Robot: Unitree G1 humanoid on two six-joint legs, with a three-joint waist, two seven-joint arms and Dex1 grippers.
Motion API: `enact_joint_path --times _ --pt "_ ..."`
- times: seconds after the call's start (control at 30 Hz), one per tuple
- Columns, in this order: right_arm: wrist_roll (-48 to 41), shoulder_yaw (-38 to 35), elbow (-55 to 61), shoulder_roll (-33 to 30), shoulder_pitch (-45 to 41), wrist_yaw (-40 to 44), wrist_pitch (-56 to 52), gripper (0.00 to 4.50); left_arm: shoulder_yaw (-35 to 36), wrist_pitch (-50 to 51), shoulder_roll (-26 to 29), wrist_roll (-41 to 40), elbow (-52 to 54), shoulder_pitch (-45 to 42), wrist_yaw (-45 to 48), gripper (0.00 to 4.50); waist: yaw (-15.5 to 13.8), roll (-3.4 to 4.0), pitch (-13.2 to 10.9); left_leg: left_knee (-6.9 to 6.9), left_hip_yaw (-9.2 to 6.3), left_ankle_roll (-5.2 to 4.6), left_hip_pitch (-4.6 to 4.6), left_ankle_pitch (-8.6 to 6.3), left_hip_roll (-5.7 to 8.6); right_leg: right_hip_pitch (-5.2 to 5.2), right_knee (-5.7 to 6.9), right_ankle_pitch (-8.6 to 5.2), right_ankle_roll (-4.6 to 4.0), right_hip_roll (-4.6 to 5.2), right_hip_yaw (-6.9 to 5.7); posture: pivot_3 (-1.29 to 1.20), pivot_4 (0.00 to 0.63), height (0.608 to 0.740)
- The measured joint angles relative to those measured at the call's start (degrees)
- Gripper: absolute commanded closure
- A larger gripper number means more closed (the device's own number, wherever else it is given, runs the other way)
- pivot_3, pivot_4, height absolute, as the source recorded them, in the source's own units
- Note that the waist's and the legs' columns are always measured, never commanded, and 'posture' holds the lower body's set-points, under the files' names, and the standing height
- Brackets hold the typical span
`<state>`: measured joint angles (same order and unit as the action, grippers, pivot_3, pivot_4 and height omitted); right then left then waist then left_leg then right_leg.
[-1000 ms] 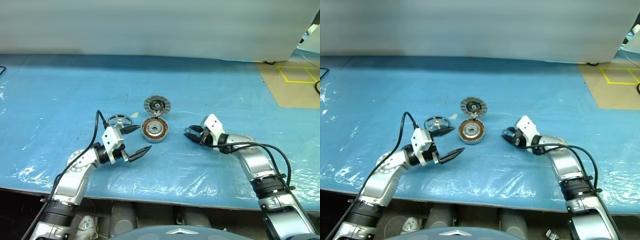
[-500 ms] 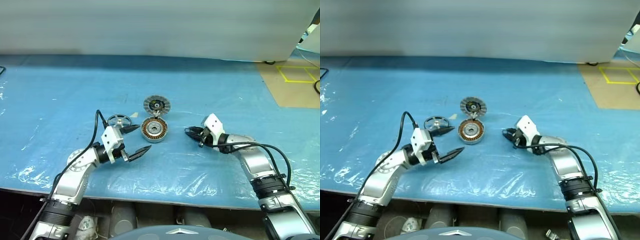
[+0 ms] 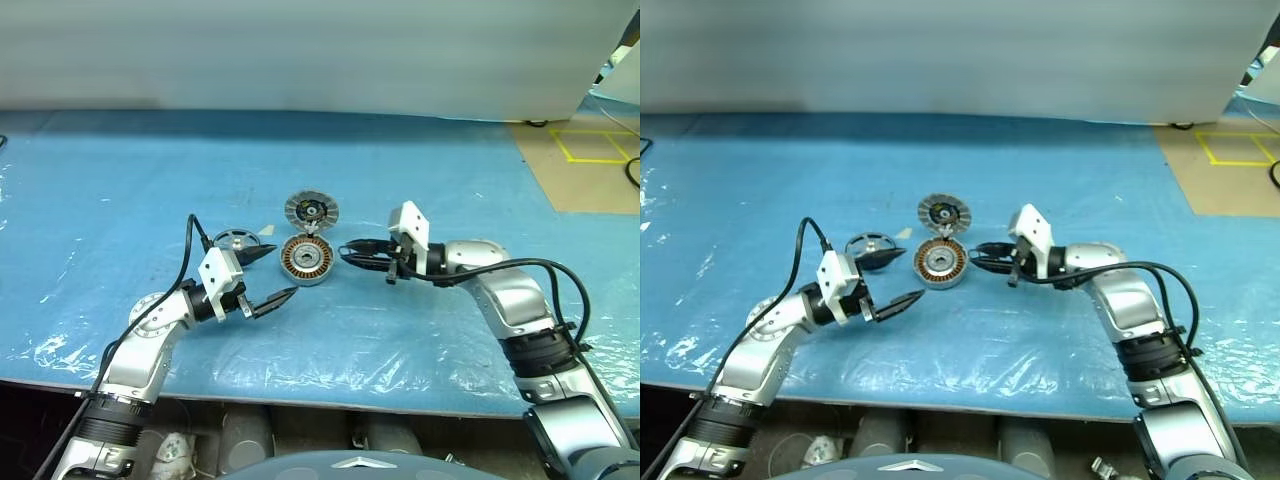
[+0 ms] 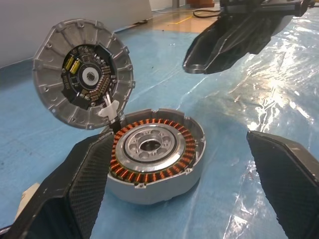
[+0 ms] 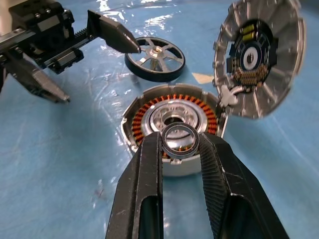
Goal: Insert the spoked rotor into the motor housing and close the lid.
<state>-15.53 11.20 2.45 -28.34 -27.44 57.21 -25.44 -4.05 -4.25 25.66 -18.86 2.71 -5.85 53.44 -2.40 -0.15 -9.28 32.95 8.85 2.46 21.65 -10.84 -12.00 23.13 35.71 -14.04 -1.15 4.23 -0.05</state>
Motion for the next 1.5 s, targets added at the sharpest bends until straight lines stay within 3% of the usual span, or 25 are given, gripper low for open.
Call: enact_joint_path --times 0.33,1.5 --pt "7.0 7.6 -8.3 6.3 -4.1 -2.6 3.8 3.85 0.0 0.0 0.0 0.0 0.2 1.0 -0.7 0.0 -0.3 0.0 0.0 -0.07 -0.02 0.19 0.13 0.11 0.03 0.06 -0.05 0.0 0.01 0.02 -0.06 0.0 0.15 0.74" --pt "13.1 8.0 -15.8 10.0 -5.5 -4.6 10.6 3.85 -0.1 0.0 -0.7 0.3 0.4 1.4 -1.9 0.0 -0.2 0.0 0.0 -0.06 -0.02 0.19 0.1 0.11 0.02 0.07 -0.02 0.0 0.01 0.01 -0.04 0.0 0.15 0.74"
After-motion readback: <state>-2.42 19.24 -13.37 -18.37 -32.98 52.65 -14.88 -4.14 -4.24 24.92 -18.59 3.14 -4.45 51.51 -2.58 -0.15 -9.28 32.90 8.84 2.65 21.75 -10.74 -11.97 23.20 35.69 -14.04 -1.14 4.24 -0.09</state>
